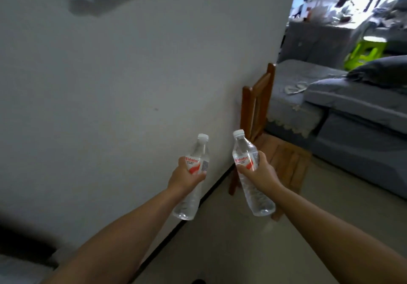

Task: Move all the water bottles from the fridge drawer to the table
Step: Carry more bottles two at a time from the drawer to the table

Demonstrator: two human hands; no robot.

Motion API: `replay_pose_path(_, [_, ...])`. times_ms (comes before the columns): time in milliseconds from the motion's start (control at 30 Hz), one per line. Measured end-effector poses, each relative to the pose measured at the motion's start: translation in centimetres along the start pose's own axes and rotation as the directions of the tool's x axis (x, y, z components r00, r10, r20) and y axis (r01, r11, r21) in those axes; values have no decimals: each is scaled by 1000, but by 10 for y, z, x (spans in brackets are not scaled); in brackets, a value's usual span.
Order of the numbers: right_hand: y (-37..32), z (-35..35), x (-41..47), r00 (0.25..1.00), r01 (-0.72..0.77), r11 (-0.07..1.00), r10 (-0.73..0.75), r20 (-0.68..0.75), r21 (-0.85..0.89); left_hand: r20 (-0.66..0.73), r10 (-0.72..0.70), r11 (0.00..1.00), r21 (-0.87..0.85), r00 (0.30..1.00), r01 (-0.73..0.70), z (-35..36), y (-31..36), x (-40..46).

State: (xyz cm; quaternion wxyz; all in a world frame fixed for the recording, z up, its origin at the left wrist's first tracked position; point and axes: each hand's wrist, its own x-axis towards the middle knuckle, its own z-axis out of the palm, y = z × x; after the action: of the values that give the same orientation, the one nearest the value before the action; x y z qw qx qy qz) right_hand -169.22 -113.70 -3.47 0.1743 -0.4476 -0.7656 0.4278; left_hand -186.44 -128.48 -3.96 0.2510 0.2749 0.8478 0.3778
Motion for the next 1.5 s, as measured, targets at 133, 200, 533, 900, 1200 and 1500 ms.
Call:
replay_pose_path(133, [11,-23,16,989,-77,996,82,-123,47,123,108,994,14,987,-111,20,30,45])
replay_pose_path(200, [22,-34,17,975,-120,986,139,-175,112,193,158,986,23,968,-166,36,43,61])
replay_pose_path(533, [120,-128,-3,821,-284,883,425,-381,373,560,261,949,-1,786,-315,178,132,82])
replay_pose_path(900, [238,-303,-13,609,-318,843,532,-588,433,704,334,883,-2,627,-469,381,288,52])
replay_pose_path(1200, [313,-390,-27,435,-377,789,614,-659,486,800,361,802,-4,479,-597,500,373,28])
replay_pose_path(1500, [370,-482,-10,283,-404,733,669,-688,547,879,355,725,-44,317,-688,634,461,32])
